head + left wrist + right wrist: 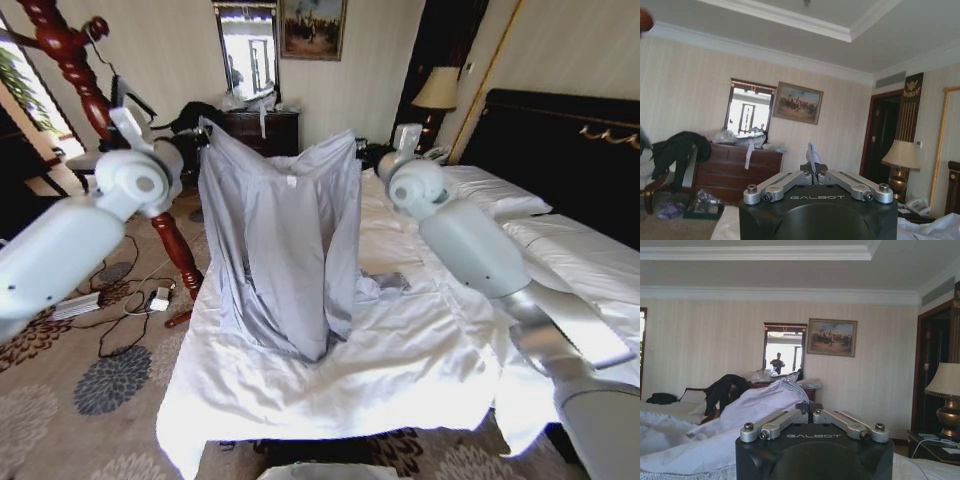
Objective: Pick up the clothes from the bed and hang them on the clothes hanger.
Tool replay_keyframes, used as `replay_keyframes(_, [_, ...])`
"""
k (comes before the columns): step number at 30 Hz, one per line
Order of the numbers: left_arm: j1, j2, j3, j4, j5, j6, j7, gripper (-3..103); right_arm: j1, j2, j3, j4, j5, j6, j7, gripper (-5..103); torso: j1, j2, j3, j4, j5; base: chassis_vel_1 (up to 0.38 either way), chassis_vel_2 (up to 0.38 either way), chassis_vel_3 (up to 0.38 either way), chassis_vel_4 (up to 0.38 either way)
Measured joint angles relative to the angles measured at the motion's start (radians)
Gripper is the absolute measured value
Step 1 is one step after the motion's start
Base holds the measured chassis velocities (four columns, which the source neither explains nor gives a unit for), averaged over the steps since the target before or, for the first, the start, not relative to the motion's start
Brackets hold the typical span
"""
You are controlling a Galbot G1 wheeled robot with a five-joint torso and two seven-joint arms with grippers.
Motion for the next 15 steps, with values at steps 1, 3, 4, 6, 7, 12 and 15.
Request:
replay_keyframes(1, [-0.034,-0.03,0.018,0.038,0.013,0.0,0.001,0,0.024,0.006,-0.012,-0.041,-0.002,0.01,-0.015,0,0.0,0.0,0.0,-0.0001,0.0001,0.0,0.0,0.0,0.0])
replay_keyframes(3, [-0.089,-0.123,0.032,0.123,0.044,0.001,-0.012,0,0.075,0.031,-0.032,-0.125,-0.009,0.029,-0.039,0,0.0,0.0,0.0,-0.0009,0.0005,0.0,0.0,0.0,0.0])
replay_keyframes(4, [-0.116,-0.18,0.035,0.168,0.055,0.004,-0.02,0,0.104,0.046,-0.037,-0.158,-0.014,0.032,-0.049,0,0.0,0.0,0.0,-0.0011,0.0002,0.0,0.0,0.0,0.0])
replay_keyframes(6, [-0.145,-0.23,0.04,0.213,0.065,0.008,-0.026,0,0.13,0.062,-0.041,-0.186,-0.021,0.033,-0.055,0,0.0,0.0,0.0,-0.0019,0.0004,0.0,0.0,0.0,0.0])
replay_keyframes(7, [-0.161,-0.251,0.044,0.234,0.069,0.011,-0.03,0,0.144,0.073,-0.044,-0.203,-0.023,0.035,-0.058,0,0.0,0.0,0.0,-0.0019,0.0007,0.0,0.0,0.0,0.0])
replay_keyframes(12, [-0.225,-0.323,0.083,0.329,0.107,0.027,-0.031,0,0.225,0.156,-0.064,-0.328,-0.033,0.048,-0.071,0,0.0,0.0,0.0,-0.0006,0.0004,0.0,0.0,0.0,0.0])
replay_keyframes(15, [-0.214,-0.304,0.088,0.32,0.13,0.027,-0.032,0,0.227,0.152,-0.066,-0.338,-0.03,0.049,-0.069,0,0.0,0.0,0.0,0.0009,-0.0008,0.0,0.0,0.0,0.0])
